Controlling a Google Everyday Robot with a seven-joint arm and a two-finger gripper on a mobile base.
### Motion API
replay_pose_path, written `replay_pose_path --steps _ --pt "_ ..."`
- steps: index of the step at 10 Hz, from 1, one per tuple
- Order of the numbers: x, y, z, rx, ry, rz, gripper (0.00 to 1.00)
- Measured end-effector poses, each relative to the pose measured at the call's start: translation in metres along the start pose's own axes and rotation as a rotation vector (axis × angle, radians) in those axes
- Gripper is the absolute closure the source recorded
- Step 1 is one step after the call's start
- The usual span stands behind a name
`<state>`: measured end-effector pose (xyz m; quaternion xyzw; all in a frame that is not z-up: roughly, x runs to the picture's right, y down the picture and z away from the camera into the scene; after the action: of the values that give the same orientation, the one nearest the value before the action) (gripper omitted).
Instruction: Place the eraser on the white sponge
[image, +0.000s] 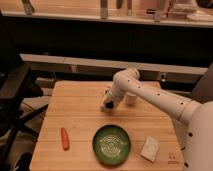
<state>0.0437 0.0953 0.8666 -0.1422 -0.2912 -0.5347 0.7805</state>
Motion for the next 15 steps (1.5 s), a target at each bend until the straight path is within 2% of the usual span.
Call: replay_pose_path --steps 7,9,10,15 --pt "0.001 0.011 0.002 -0.014 0.001 0.014 0.99" --pt "0.001 0.013 0.002 -0.017 0.001 0.018 0.94" --pt "0.002 0.016 0.002 -0.018 0.003 0.023 0.97" --pt "0.004 0.019 0.003 -0.024 0.003 0.029 0.97"
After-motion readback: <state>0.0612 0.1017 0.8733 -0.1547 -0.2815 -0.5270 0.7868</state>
